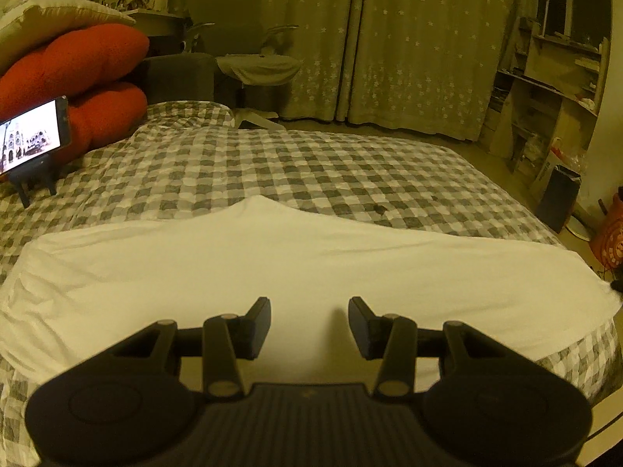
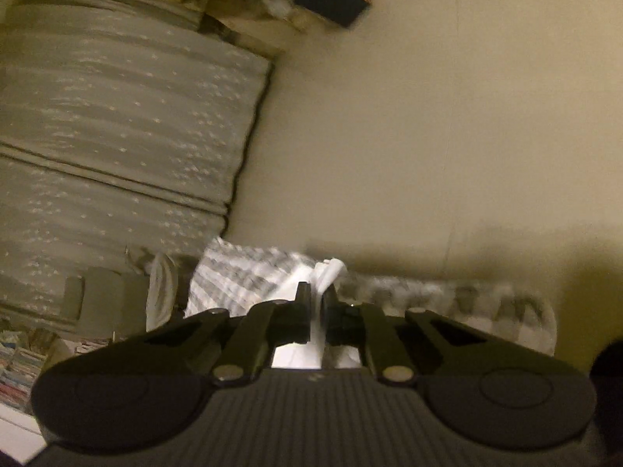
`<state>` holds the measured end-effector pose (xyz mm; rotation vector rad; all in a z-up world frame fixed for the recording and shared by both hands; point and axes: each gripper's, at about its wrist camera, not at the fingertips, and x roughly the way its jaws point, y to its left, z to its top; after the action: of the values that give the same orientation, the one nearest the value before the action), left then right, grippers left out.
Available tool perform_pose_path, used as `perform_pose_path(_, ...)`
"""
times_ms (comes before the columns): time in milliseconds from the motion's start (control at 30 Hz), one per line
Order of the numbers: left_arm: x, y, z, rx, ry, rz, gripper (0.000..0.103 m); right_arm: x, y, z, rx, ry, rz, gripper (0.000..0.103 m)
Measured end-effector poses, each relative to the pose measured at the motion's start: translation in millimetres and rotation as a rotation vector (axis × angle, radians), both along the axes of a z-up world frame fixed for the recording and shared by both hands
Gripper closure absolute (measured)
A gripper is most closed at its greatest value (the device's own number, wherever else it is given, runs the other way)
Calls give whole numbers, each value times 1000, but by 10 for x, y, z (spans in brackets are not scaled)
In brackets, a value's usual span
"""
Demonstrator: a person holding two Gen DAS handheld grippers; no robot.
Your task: Fold clothes
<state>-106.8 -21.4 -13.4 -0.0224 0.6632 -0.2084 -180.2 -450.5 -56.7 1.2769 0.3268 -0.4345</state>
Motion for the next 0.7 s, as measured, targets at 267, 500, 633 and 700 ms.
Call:
perform_pose_path(267, 62, 128, -1, -32, 13, 28, 58, 126, 309, 212, -319, 46, 4, 95)
perform_pose_path(500, 209, 369, -19, -98, 38, 77, 58, 325, 708, 355, -626, 44, 44, 95)
perform_pose_path(633, 293, 517, -35, -143, 58, 101, 58, 406, 1166, 471, -879, -16, 141, 95)
perform_pose_path(700, 311, 570, -43, -161, 61, 103, 58, 461, 1518, 512, -1026, -69, 236, 95)
